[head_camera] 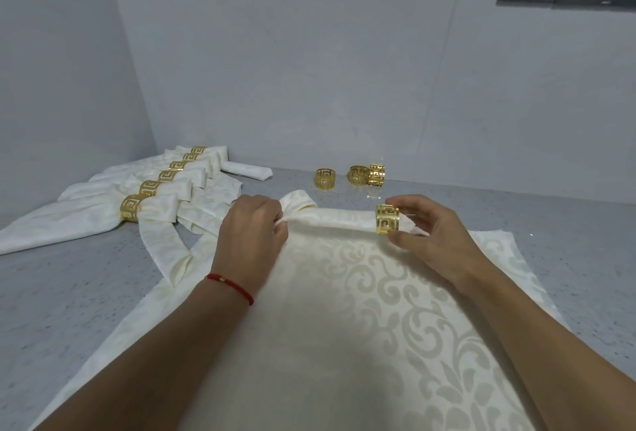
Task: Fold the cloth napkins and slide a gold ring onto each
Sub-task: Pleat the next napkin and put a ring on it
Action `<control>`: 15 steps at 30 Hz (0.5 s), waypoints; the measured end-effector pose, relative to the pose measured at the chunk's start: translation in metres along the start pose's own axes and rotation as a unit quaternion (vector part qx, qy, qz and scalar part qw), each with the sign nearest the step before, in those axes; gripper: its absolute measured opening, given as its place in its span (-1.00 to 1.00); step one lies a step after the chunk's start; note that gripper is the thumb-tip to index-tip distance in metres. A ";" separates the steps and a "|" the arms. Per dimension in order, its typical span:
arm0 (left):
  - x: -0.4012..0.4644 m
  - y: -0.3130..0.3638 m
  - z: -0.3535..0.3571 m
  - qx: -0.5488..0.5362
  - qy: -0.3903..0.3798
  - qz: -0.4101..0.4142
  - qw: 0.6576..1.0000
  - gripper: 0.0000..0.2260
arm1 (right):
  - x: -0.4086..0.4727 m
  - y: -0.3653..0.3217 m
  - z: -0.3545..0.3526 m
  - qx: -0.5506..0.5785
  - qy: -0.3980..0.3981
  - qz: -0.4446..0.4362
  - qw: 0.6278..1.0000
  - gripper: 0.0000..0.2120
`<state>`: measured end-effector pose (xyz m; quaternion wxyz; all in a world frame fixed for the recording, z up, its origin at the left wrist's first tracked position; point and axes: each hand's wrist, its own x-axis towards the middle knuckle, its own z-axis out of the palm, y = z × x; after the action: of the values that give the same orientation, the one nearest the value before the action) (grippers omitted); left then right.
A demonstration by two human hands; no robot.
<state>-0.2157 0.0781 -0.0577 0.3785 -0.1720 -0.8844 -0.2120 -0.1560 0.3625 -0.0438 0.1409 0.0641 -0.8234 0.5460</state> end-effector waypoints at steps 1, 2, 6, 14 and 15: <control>0.000 0.001 -0.001 0.000 -0.001 0.004 1.000 -0.77 | 0.001 -0.003 0.002 -0.043 0.004 -0.019 0.999 -0.57; 0.001 0.002 -0.001 0.001 -0.003 0.008 1.000 -0.76 | 0.003 -0.006 0.004 -0.095 0.008 -0.038 0.995 -0.58; 0.001 0.005 -0.001 0.003 -0.016 0.035 0.999 -0.74 | 0.007 -0.016 0.012 -0.399 -0.002 -0.190 0.897 -0.60; -0.003 0.017 -0.001 -0.008 -0.031 0.076 0.997 -0.75 | 0.001 -0.019 0.032 -0.345 -0.050 -0.152 0.925 -0.59; -0.004 0.019 -0.002 -0.013 -0.031 0.084 0.996 -0.74 | 0.000 -0.020 0.033 -0.315 -0.050 -0.140 0.937 -0.58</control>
<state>-0.2031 0.0931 -0.0549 0.3650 -0.2575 -0.8753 -0.1853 -0.1568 0.3241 -0.0386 0.1877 0.1587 -0.9418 0.2294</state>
